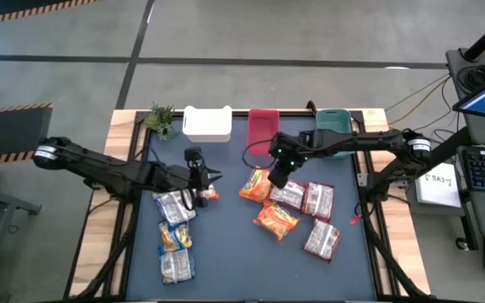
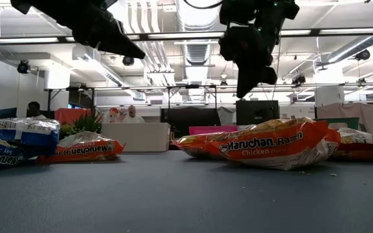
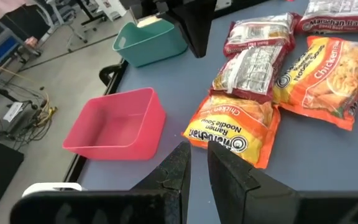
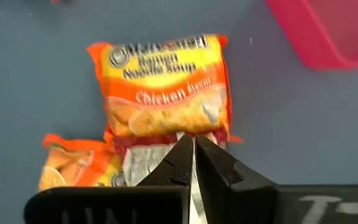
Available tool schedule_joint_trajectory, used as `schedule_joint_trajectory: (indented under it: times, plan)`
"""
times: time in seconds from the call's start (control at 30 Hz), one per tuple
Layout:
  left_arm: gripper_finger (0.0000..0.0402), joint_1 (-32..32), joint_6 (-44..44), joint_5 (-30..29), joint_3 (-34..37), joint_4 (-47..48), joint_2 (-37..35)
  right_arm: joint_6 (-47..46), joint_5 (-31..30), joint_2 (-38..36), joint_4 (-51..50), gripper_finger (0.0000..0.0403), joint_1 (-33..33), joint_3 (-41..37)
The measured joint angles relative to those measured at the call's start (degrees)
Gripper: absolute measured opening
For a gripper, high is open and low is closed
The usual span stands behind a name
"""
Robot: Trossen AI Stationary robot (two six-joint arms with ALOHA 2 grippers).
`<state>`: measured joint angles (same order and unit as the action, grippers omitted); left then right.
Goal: Sort Maruchan noodles
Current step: Put the top right orange noodle pack into the red bin
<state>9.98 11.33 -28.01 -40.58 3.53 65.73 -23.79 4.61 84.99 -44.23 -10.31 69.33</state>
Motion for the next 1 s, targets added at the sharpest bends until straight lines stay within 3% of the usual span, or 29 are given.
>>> schedule_joint_trajectory:
  times: [0.2,0.4,0.63,0.83,1.0]
  plan:
    - [0.0038,-0.04,-0.25,0.52,1.62,-2.24,3.13,-3.59,-0.13,0.09,-2.60,0.0009,0.08,-0.08]
    - [0.0038,0.00,-0.14,0.26,-1.24,-3.42,6.30,2.18,1.45,-0.15,-2.77,0.0009,-0.48,0.14]
    - [0.0038,0.11,-5.63,0.26,-8.29,7.49,8.30,-2.66,1.40,-1.20,-7.22,0.0009,8.94,-1.17]
    - [0.0038,0.11,-5.46,0.22,-9.06,8.11,9.14,-9.76,1.39,-3.96,-9.50,0.0009,17.83,-2.87]
    - [0.0038,0.11,-6.49,0.20,-8.15,8.16,9.14,-10.61,1.35,-4.38,-8.85,0.0009,19.69,-4.61]
